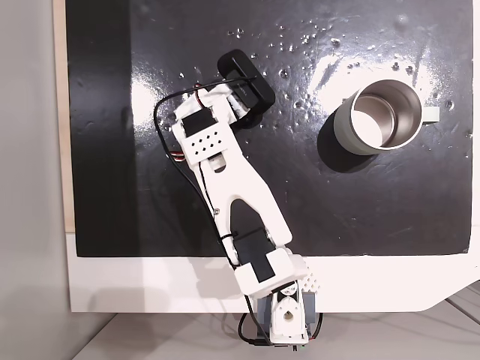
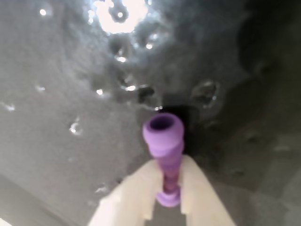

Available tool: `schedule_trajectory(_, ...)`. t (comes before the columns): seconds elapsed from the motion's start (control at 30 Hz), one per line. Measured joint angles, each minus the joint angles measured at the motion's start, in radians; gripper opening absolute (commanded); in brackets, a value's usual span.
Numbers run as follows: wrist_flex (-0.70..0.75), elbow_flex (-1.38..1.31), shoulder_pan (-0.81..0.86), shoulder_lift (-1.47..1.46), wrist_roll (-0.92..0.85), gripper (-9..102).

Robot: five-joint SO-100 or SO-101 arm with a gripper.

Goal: Grasp a pengrip and put it in the cup.

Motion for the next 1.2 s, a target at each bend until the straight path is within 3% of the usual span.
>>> schedule_trajectory(0.3, 0.055, 0.002, 0.032, 0.055, 0.000, 0)
schedule_trajectory(0.57, 0.256, -0.067, 0.155, 0.279, 0.000, 0)
schedule_trajectory(0.87, 0.462, -0.130, 0.411, 0.466, -0.028, 0)
schedule_trajectory(1.2, 0.545, -0.293, 0.782, 0.535, -0.156, 0)
